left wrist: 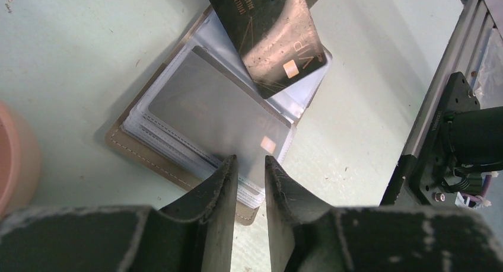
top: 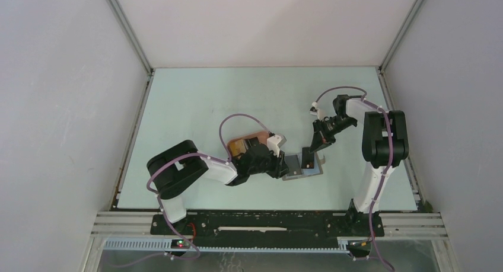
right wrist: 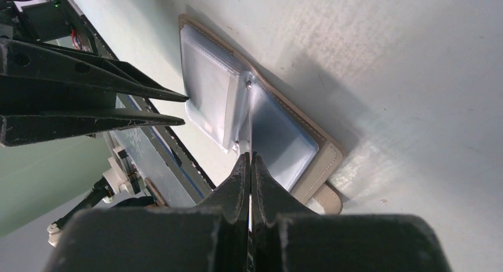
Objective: Put the credit cards into the card holder
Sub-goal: Insert the credit card into the card holder.
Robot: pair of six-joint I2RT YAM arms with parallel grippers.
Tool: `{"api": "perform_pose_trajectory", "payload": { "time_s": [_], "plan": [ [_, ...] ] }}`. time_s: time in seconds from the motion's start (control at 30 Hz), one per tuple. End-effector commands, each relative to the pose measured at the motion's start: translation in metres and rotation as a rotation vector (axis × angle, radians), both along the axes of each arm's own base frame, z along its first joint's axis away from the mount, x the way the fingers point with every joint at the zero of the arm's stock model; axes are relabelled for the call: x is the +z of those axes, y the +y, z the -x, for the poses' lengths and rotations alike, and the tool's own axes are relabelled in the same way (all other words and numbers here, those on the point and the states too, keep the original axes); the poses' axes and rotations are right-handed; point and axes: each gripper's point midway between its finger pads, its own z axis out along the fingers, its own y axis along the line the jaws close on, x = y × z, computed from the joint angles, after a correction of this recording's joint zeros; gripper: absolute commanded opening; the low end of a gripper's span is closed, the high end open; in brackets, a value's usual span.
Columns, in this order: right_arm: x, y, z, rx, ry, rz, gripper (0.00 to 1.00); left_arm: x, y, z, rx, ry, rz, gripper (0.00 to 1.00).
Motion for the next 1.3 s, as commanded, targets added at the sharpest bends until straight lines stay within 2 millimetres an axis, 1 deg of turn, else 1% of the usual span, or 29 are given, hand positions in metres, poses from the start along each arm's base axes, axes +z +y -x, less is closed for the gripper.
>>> {"api": "perform_pose_trajectory", "payload": {
  "time_s": [0.0, 0.13, 0.23, 0.3, 0.4, 0.5, 0.57, 0.97, 1.27],
  "plan": [
    [-0.009, -0.005, -0.006, -0.015, -0.004, 0.036, 0.0, -0.003, 0.005, -0.004, 0.015, -0.011, -0.056, 0.3],
    [-0.012, -0.002, -0.005, -0.006, -0.001, 0.047, 0.0, -0.003, 0.005, -0.003, 0.012, -0.009, -0.056, 0.29],
    [-0.01, 0.004, -0.003, 0.01, -0.005, 0.034, 0.0, -0.003, 0.005, -0.003, 0.011, -0.009, -0.056, 0.3],
    [-0.004, 0.005, -0.005, 0.005, -0.023, 0.017, 0.0, -0.002, 0.005, -0.003, 0.011, -0.011, -0.054, 0.29],
    [0.013, 0.001, -0.011, -0.012, -0.081, -0.015, 0.0, -0.003, 0.006, -0.003, 0.012, -0.011, -0.056, 0.29],
    [0.033, 0.002, -0.009, -0.007, -0.119, -0.078, 0.0, -0.003, 0.006, -0.003, 0.012, -0.01, -0.056, 0.3],
    [0.038, 0.004, -0.006, 0.004, -0.125, -0.109, 0.0, -0.003, 0.006, -0.003, 0.012, -0.01, -0.056, 0.29],
    [0.023, 0.01, -0.002, -0.001, -0.034, -0.156, 0.0, -0.002, 0.008, -0.003, 0.02, -0.006, -0.057, 0.29],
    [0.008, 0.006, -0.003, -0.005, -0.003, -0.1, 0.0, -0.003, 0.007, -0.002, 0.013, -0.004, -0.055, 0.29]
  ]
}}
